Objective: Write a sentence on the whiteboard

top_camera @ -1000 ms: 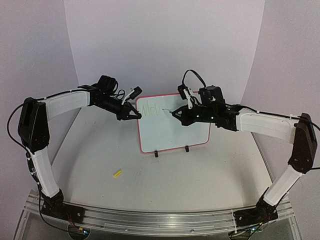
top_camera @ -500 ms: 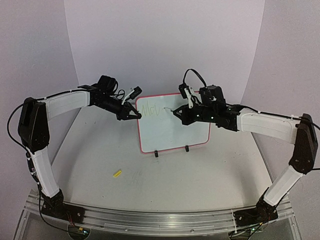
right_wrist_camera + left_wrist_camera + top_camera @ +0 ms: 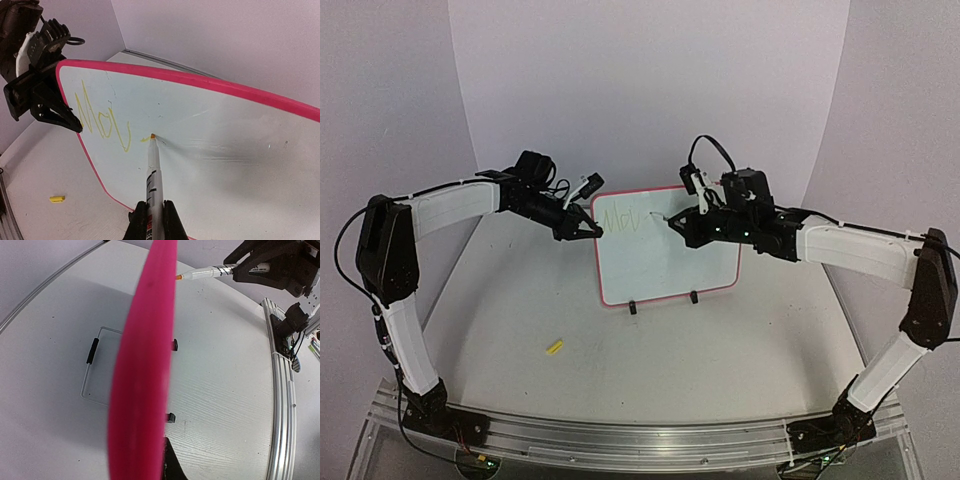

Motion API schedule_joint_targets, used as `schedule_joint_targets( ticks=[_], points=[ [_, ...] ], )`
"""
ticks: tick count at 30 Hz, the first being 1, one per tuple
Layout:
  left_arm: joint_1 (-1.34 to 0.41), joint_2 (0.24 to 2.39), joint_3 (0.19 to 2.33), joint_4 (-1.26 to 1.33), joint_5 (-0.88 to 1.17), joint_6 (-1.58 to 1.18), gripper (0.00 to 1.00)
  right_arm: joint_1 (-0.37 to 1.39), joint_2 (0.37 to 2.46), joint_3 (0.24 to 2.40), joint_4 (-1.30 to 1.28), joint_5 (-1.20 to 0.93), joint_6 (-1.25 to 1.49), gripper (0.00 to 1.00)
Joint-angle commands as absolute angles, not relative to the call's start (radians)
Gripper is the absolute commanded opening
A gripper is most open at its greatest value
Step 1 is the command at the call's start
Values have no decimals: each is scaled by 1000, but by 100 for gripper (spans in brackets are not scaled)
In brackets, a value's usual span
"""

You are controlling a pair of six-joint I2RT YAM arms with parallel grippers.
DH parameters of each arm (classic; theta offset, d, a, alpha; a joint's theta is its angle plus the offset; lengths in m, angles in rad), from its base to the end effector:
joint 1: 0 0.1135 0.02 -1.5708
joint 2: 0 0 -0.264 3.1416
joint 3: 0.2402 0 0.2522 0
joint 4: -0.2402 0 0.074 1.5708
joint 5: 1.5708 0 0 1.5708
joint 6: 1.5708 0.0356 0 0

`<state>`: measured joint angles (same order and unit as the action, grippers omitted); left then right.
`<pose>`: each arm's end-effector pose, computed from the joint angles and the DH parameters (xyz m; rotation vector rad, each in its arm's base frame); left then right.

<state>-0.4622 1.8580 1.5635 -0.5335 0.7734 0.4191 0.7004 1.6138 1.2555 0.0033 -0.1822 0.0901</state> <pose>0.3594 -0.2068 0.2797 1.2875 1.8903 -0.9386 0.2894 0.2524 0.3096 -0.7150 1.8509 0.6975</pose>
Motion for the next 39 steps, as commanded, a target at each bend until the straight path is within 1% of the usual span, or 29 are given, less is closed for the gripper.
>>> schedule_joint_targets(
  ticks=[1,12,25,39],
  points=[
    [-466,1862,1566,-576,643,484,0,690,1627,1317,46,-203,78,0],
    [-467,1864,1565,-575,642,485,0,690,1660,1312,54,-216,89,0],
    [-466,1865,1566,-574,643,485,0,691,1647,1223,55,-211,118,0],
    [-467,1859,1566,-575,641,485,0,691,1616,1207,72,-132,127,0]
  ],
)
